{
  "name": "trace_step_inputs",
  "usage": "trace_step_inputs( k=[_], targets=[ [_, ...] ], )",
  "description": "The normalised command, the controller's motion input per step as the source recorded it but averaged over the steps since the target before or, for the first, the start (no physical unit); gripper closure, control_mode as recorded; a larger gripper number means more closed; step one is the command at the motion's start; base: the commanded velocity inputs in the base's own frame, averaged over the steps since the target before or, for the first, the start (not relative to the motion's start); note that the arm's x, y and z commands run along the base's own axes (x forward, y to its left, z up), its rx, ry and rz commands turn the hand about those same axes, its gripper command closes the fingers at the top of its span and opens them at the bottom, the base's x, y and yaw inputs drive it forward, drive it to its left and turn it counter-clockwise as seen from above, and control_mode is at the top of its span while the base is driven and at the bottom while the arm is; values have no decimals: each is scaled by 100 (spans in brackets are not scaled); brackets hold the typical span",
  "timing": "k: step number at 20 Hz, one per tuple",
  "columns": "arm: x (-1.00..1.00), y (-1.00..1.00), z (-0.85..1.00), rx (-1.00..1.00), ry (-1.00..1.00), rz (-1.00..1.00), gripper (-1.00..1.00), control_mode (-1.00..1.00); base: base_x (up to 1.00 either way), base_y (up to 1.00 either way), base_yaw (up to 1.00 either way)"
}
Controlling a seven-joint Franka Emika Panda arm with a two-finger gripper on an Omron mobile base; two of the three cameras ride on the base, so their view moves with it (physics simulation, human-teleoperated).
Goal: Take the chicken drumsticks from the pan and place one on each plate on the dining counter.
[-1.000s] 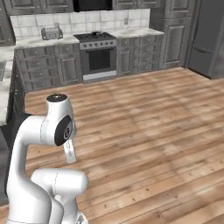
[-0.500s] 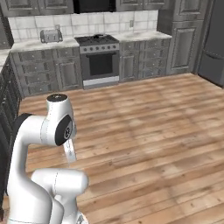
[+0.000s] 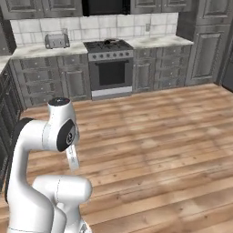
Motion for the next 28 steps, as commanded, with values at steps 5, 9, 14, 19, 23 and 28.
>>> trace_step_inputs(
  k=[5,9,14,19,23,28],
  targets=[
    [0,0,0,0,0,0,-100,100,100,0,13],
    [0,0,0,0,0,0,-100,100,100,0,15],
    [0,0,0,0,0,0,-100,100,100,0,16],
    [0,0,0,0,0,0,-100,100,100,0,14],
    [0,0,0,0,0,0,-100,100,100,-2,8],
    [0,0,0,0,0,0,-100,100,100,-30,4]
  ],
)
